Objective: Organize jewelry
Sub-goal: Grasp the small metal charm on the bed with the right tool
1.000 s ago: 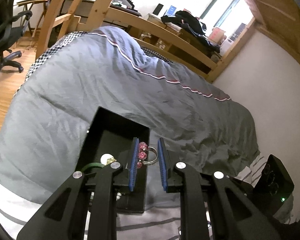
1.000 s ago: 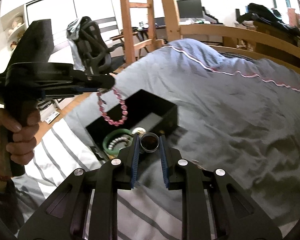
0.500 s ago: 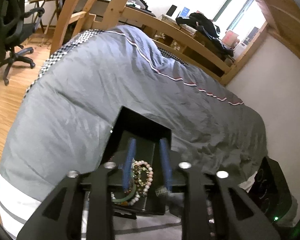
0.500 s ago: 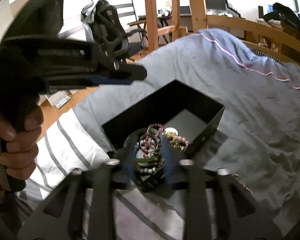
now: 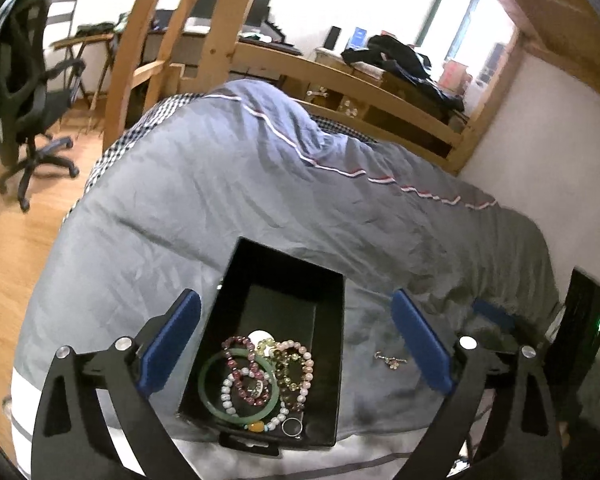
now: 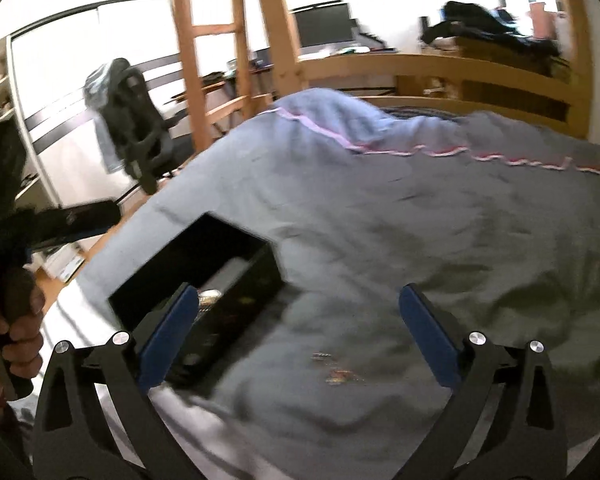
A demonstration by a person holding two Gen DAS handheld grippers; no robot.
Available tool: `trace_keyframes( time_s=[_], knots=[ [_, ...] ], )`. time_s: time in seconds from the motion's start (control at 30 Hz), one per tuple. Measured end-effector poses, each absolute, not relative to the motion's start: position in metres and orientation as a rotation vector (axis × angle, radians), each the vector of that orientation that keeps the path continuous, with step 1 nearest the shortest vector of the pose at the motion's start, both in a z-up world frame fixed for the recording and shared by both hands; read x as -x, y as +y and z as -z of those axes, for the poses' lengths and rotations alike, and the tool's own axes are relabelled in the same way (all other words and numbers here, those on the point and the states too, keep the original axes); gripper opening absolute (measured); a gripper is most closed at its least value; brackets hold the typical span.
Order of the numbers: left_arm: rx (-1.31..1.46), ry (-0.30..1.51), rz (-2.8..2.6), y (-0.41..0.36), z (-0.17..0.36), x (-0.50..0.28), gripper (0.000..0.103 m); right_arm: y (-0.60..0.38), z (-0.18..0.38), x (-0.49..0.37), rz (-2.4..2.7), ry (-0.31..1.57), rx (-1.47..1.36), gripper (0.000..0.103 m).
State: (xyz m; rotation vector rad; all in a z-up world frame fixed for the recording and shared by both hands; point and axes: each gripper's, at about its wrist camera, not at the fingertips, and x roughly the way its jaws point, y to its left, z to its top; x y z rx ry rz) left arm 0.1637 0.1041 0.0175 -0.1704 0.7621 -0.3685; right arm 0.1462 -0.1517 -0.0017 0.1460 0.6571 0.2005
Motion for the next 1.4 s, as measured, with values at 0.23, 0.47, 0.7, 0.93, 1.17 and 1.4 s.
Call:
trace_keyframes(
  time_s=[0.23,0.47,0.7,0.93,1.17,1.4],
  knots=[
    [0.019,0.754,0.454,0.049,-0.007,-0.157,0.095,-0.177,0.008,-0.132,-0.16,0.657,-0.139,0.099],
    [-0.039,0.784,0.487,0.004,0.016,-0.157,0.095,-0.163,0.033,-0.124,-0.206,0.683,-0.028,0.096],
    [-0.058,0.819,0.517,-0.029,0.044,-0.169,0.094,-0.153,0.085,-0.137,-0.286,0.803,-0.04,0.049],
    [-0.061,0.884,0.554,-0.041,0.064,-0.176,0.083,-0.156,0.109,-0.163,-0.325,0.855,-0.119,0.04],
    [-0.136,0.88,0.562,-0.057,0.074,-0.173,0.075,-0.18,0.119,-0.171,-0.317,0.898,-0.246,0.012],
    [-0.072,0.864,0.586,-0.048,0.066,-0.177,0.066,-0.188,0.099,-0.163,-0.329,0.793,-0.293,0.012]
  ],
)
